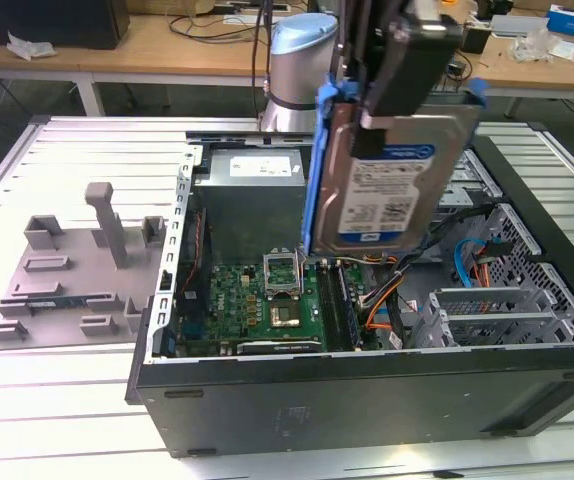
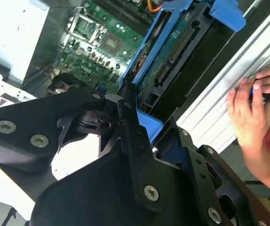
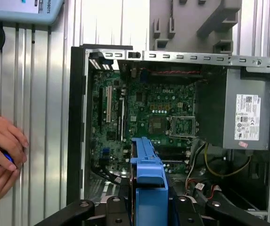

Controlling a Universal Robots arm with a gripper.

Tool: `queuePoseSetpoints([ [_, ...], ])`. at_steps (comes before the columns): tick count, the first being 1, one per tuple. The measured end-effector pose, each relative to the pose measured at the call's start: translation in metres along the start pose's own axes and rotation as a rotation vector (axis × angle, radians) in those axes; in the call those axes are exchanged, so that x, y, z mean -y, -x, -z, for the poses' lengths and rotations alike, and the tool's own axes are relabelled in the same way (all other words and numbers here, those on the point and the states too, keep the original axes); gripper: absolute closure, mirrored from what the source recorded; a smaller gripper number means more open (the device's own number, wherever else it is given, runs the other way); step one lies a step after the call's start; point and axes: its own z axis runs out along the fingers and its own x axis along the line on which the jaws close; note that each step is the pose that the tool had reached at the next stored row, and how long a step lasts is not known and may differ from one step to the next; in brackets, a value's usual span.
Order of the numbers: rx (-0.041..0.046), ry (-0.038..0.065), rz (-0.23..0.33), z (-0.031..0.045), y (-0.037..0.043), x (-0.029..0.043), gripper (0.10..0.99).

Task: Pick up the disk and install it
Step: 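Pick up the disk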

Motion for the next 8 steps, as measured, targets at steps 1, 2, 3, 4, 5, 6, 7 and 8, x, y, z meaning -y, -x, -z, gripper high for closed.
queuePoseSetpoints([
  [1,0.0001,0.0,0.0,-0.0002,-0.0018,0.0033,0.718],
  [2,0.0003,0.0,0.0,-0.0004,-0.0037,0.0066,0.718],
  [3,0.0003,0.0,0.0,-0.0007,-0.0057,0.0103,0.718],
  [4,0.0005,0.0,0.0,-0.0012,-0.0091,0.0168,0.718],
  [5,0.0008,0.0,0.0,-0.0014,-0.0093,0.0177,0.718],
  [6,0.0007,0.0,0.0,-0.0014,-0.0093,0.0177,0.718],
  [7,0.0008,0.0,0.0,-0.0014,-0.0093,0.0177,0.718],
  [8,0.0007,0.0,0.0,-0.0014,-0.0093,0.0177,0.718],
])
